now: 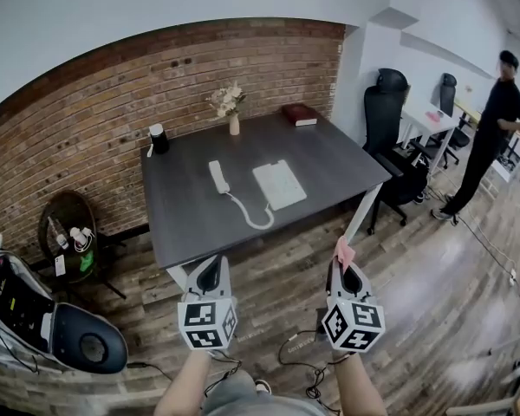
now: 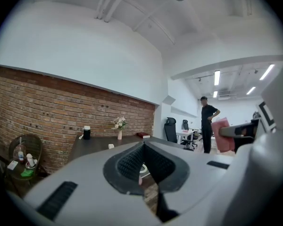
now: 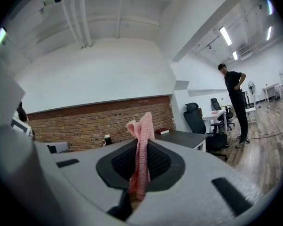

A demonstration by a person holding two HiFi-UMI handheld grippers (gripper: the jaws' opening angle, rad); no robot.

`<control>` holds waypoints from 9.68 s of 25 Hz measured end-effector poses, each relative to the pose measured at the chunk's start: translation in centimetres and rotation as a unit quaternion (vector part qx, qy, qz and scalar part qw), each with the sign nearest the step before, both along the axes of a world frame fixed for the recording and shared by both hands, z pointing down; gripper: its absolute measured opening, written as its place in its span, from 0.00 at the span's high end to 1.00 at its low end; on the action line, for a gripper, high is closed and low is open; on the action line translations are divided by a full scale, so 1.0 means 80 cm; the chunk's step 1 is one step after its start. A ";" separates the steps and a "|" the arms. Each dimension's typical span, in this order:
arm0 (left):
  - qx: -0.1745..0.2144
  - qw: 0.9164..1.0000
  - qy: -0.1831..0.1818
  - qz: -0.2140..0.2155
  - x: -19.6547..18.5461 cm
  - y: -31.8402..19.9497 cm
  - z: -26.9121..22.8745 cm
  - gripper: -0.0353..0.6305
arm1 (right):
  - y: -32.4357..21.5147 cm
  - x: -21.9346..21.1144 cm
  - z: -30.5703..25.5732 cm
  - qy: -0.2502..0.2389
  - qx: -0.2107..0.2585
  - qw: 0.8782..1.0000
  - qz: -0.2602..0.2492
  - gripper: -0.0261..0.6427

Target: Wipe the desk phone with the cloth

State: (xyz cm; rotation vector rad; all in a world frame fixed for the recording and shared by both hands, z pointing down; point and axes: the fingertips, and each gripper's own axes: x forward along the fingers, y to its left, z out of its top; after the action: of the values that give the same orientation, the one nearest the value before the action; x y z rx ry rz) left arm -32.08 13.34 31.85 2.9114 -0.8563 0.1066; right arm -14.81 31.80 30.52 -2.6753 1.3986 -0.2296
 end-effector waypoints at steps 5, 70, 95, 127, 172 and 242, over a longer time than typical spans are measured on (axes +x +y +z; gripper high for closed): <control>0.000 1.000 -0.005 -0.002 0.030 -0.016 0.005 0.95 | -0.015 0.032 0.009 -0.006 0.000 1.000 0.002 0.93; -0.038 0.966 -0.014 -0.255 0.447 -0.389 0.043 0.95 | -0.495 0.564 0.033 -0.015 -0.035 0.974 -0.225 0.93; -0.064 0.934 -0.048 -0.348 0.399 -0.390 0.087 0.95 | -0.571 0.512 0.080 0.005 -0.091 0.928 -0.363 0.93; -0.153 0.874 -0.040 -0.460 0.237 -0.340 0.239 0.95 | -0.618 0.327 0.224 0.184 -0.282 0.753 -0.566 0.93; -0.182 0.855 -0.040 -0.485 0.206 -0.308 0.275 0.95 | -0.611 0.290 0.317 0.321 -0.434 0.559 -0.630 0.93; -0.182 0.862 -0.069 -0.467 0.240 -0.287 0.273 0.95 | -0.424 0.242 0.365 0.181 -0.473 0.473 -0.721 0.93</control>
State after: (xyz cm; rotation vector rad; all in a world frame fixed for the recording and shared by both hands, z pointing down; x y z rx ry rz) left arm -12.90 -9.65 53.70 1.8900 -1.9050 0.3422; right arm 4.58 -2.16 59.72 -0.6304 4.1531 -0.6805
